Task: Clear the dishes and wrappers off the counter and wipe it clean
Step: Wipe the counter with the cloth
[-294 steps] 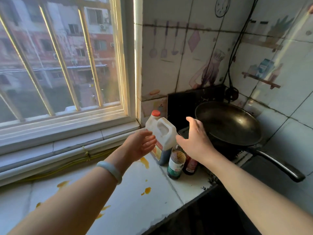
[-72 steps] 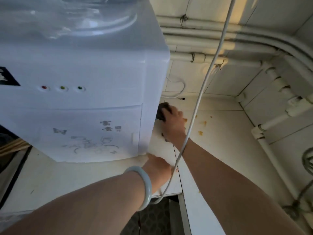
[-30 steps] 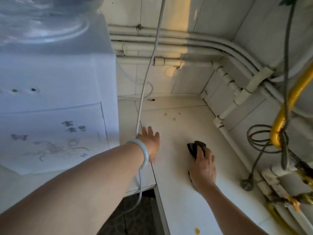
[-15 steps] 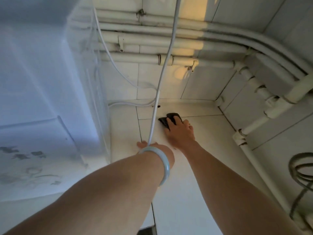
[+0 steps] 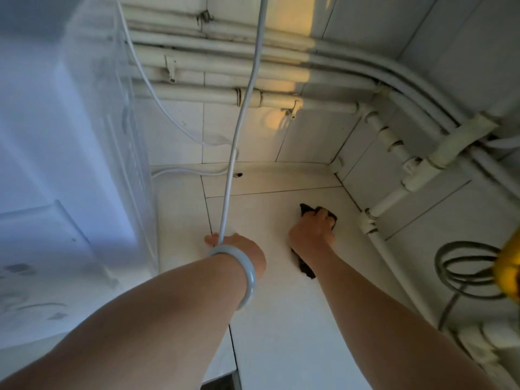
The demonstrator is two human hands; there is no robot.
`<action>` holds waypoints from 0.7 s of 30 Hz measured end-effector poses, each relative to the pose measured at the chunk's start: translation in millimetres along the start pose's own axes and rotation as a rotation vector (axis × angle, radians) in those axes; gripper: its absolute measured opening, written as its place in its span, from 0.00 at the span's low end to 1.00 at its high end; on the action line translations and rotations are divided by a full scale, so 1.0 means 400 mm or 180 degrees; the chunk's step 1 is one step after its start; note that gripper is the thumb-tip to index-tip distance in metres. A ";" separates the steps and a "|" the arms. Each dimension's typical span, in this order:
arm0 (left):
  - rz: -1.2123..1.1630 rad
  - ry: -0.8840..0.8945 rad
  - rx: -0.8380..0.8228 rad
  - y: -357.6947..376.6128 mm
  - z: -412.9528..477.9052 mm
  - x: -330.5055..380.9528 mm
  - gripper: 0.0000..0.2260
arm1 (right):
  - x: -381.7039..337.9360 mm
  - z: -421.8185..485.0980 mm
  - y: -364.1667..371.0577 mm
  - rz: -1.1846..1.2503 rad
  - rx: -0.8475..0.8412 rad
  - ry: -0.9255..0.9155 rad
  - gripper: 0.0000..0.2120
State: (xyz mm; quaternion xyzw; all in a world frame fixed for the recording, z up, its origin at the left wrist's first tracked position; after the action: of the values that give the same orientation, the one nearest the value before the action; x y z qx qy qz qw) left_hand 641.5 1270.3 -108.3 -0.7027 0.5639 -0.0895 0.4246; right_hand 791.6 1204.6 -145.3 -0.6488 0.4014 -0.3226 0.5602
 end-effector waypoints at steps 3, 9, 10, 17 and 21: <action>-0.0085 -0.0155 -0.0194 -0.005 -0.007 0.008 0.17 | -0.041 0.001 0.013 -0.0454 0.0262 -0.1125 0.28; -0.0109 -0.0328 -0.0157 -0.012 0.020 0.019 0.20 | 0.012 0.158 -0.009 -0.0294 0.0067 -0.0708 0.27; -0.0110 -0.0316 -0.0168 -0.009 0.025 0.020 0.20 | 0.035 0.167 -0.012 -0.0263 0.0055 -0.0505 0.27; -0.0159 -0.0151 -0.0051 -0.003 0.016 0.015 0.15 | 0.122 0.063 0.024 -0.0174 -0.0285 0.0437 0.26; -0.0964 0.0075 0.0148 -0.002 -0.008 0.000 0.15 | 0.044 -0.118 0.037 0.0117 -0.0126 0.0212 0.28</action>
State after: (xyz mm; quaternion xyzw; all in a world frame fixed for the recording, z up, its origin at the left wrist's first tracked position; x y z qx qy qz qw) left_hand 640.0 1268.8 -105.6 -0.7686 0.4541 -0.1738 0.4158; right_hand 756.6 1166.3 -152.7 -0.6413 0.4379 -0.3257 0.5394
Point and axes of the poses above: each hand's wrist, its own z-axis towards the middle knuckle, its own y-axis out of the palm, x = y × z, the point moved 3 cm from there along z, towards the middle knuckle, and after that the axes turned 11 degrees about -y, right-handed, at the moved point
